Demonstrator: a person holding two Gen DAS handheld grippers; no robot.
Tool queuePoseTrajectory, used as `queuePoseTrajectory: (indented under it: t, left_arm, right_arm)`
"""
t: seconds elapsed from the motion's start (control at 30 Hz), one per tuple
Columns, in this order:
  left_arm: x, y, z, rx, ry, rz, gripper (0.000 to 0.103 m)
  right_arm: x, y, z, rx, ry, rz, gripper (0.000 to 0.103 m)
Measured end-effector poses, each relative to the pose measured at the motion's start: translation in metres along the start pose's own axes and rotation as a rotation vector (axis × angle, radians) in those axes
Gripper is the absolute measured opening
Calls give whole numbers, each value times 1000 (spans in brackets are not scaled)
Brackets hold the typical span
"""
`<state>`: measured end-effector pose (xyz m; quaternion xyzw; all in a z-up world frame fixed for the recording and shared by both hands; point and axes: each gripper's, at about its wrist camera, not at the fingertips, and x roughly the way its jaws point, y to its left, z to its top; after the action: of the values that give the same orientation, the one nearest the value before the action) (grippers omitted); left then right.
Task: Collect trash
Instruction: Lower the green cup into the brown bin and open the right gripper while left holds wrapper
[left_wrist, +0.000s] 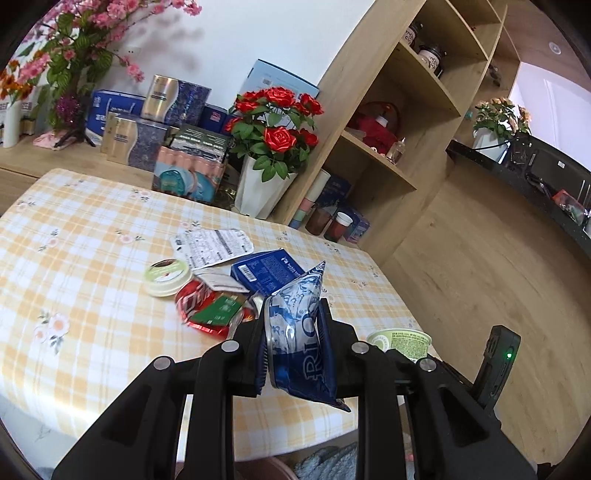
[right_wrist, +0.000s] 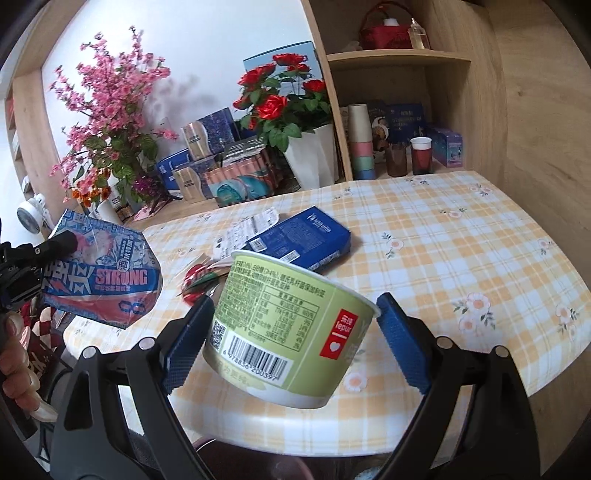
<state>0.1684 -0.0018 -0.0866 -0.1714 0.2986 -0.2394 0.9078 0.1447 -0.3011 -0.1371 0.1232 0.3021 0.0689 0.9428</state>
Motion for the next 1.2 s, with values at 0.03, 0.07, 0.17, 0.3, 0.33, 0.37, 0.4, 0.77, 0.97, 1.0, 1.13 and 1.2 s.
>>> queuePoseTrajectory:
  t: [0.03, 0.07, 0.17, 0.3, 0.33, 0.37, 0.4, 0.77, 0.97, 1.0, 1.13, 1.2]
  left_arm:
    - [-4, 0, -2, -3, -2, 2, 23]
    - [-11, 2, -6, -7, -6, 5, 23]
    - [-26, 5, -14, -21, -14, 11, 23]
    - [-42, 8, -25, -36, -18, 19, 23]
    - [-44, 9, -27, -37, -18, 21, 23]
    - [-49, 10, -31, -39, -20, 22, 23]
    - [-52, 11, -32, -40, -20, 23, 23]
    - [-93, 8, -54, -38, -59, 29, 23]
    - [-109, 11, -66, -53, -68, 37, 23]
    - [-111, 11, -68, -49, -67, 38, 23]
    - [-110, 11, -76, -32, -54, 47, 23]
    - [-108, 15, -80, -42, -45, 50, 23]
  right_arm:
    - [-2, 3, -3, -3, 3, 3, 88]
    - [-4, 6, -6, -8, 4, 6, 88]
    - [-10, 16, -15, -19, 10, 23, 88]
    - [-18, 28, -25, -36, 14, 41, 88]
    - [-21, 32, -28, -41, 13, 46, 88]
    - [-23, 35, -30, -46, 13, 49, 88]
    - [-25, 38, -32, -50, 14, 53, 88]
    - [-52, 66, -52, -99, 21, 82, 88]
    - [-62, 76, -61, -118, 29, 105, 89]
    - [-61, 76, -63, -116, 35, 108, 89]
    - [-54, 78, -75, -114, 73, 118, 89]
    - [-49, 80, -82, -115, 94, 127, 89]
